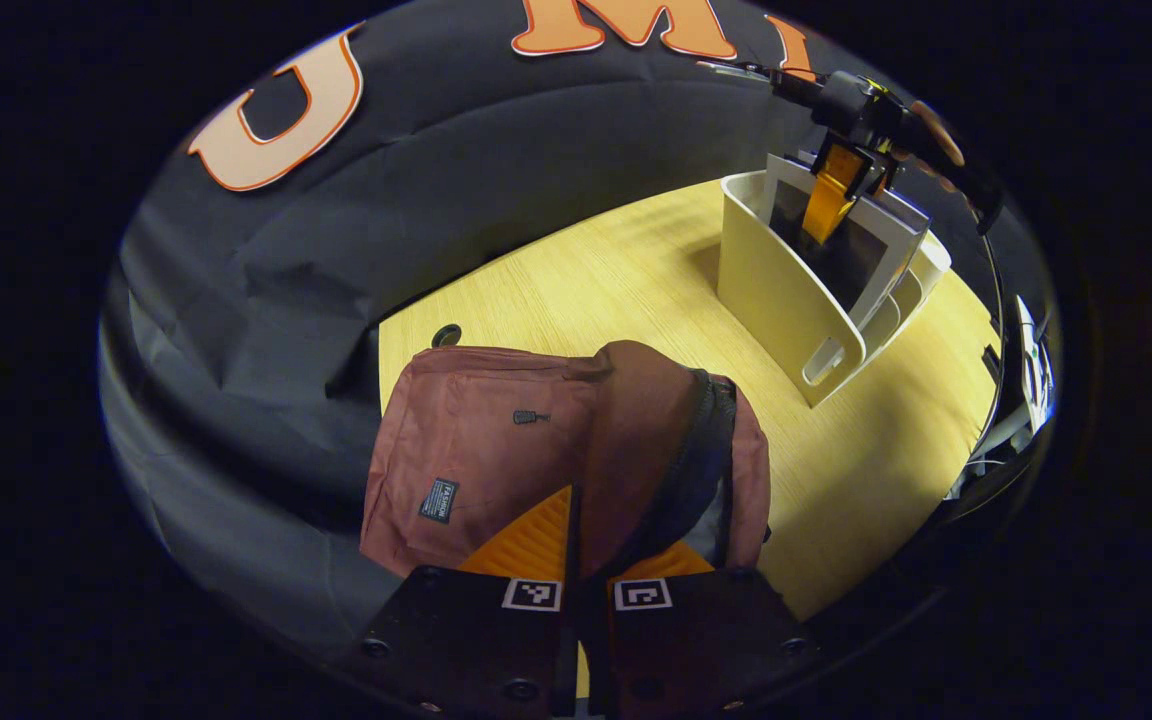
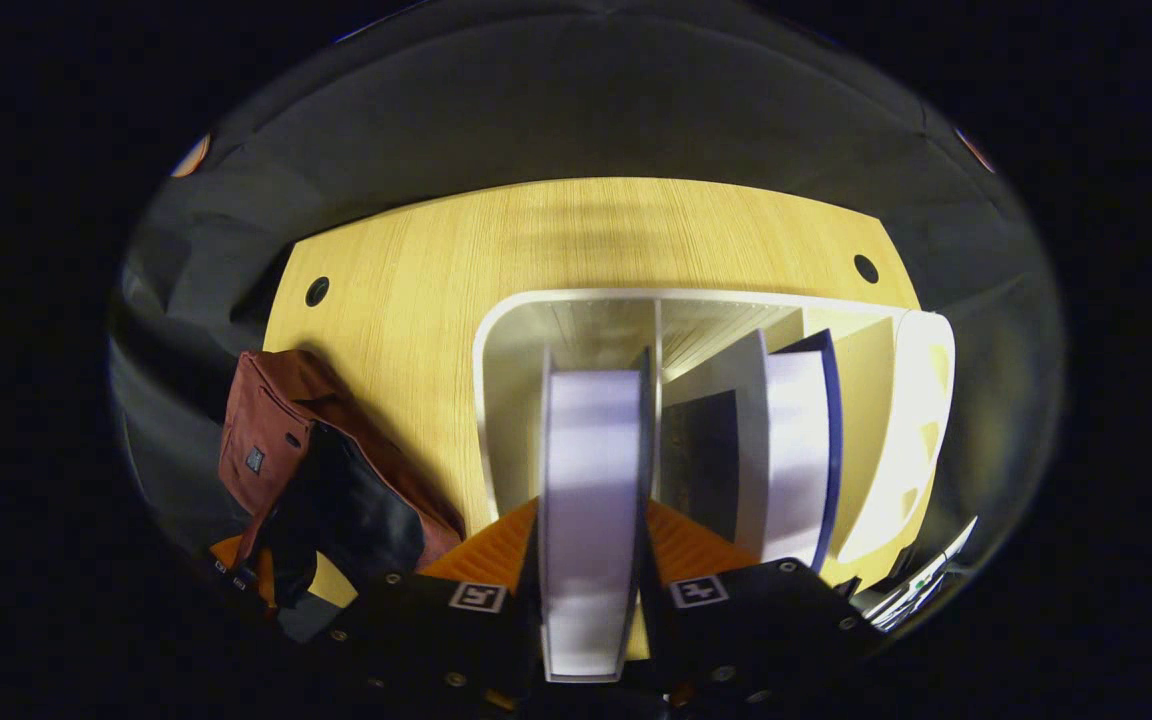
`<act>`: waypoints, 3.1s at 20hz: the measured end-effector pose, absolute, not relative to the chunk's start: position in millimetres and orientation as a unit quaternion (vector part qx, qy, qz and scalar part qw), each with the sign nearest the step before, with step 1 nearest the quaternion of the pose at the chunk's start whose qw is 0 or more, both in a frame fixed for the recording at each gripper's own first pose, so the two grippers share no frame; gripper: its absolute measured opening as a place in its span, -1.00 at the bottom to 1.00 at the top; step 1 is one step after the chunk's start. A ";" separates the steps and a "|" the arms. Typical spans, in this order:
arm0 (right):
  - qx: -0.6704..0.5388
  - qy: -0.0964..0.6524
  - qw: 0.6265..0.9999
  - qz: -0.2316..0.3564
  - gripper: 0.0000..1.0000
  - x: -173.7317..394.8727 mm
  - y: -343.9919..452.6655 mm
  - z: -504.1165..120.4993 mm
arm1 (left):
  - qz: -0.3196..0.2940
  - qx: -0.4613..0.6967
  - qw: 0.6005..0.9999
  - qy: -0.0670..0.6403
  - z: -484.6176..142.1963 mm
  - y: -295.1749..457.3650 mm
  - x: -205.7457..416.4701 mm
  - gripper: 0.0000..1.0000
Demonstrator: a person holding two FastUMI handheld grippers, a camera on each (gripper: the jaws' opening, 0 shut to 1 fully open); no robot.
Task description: Open the schoolbag, grab two books from the bookshelf and put them into the schoolbag.
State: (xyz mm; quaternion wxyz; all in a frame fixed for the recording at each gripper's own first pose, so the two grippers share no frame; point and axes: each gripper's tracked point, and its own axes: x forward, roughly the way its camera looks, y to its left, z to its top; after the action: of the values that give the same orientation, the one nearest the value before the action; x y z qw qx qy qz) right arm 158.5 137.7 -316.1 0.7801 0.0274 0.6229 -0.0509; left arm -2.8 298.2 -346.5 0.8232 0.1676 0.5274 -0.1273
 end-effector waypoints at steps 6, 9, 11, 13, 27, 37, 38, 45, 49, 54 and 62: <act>0.025 0.640 0.766 -0.054 -0.22 146.0 137.8 -313.0 | -0.130 0.171 0.822 0.527 -346.4 298.4 -2.9 -0.89; 0.047 0.632 0.772 -0.042 -0.23 137.1 144.2 -292.0 | -0.132 0.170 0.822 0.528 -346.1 298.0 -3.3 -0.89; 0.063 0.622 0.780 -0.031 -0.24 130.1 147.8 -272.2 | -0.135 0.172 0.821 0.528 -346.2 298.3 -3.3 -0.89; 0.081 0.605 0.792 -0.025 -0.24 122.7 148.7 -251.8 | -0.140 0.177 0.819 0.528 -345.3 299.3 -2.7 -0.90; 0.206 0.486 0.848 0.037 -0.25 62.6 180.6 -163.3 | -0.180 0.209 0.795 0.540 -316.4 303.9 16.9 -0.89; 0.314 0.464 0.820 0.115 -0.29 46.8 260.3 -193.9 | -0.151 0.204 0.802 0.541 -289.3 312.3 22.5 -0.89; 0.327 0.466 0.813 0.121 -0.29 44.0 268.2 -201.9 | -0.148 0.207 0.801 0.542 -288.2 313.3 22.3 -0.90; 0.376 0.481 0.782 0.123 -0.29 33.0 305.6 -270.3 | -0.148 0.216 0.802 0.538 -280.3 303.4 27.6 -0.89; 0.388 0.477 0.778 0.132 -0.29 57.4 333.8 -292.6 | -0.159 0.212 0.809 0.525 -275.0 292.4 25.5 -0.91; 0.392 0.476 0.774 0.145 -0.29 81.5 368.7 -320.6 | -0.173 0.217 0.815 0.509 -273.0 279.9 24.0 -0.90; 0.477 0.454 0.744 0.113 -0.29 84.6 406.2 -354.2 | -0.192 0.190 0.828 0.492 -280.0 262.3 17.9 -0.89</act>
State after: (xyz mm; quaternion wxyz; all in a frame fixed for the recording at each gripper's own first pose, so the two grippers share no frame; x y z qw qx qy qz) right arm 84.6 406.2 -354.2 0.7444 0.4768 0.4537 0.1126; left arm 17.9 262.3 -280.0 0.8276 0.1900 0.4921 -0.1916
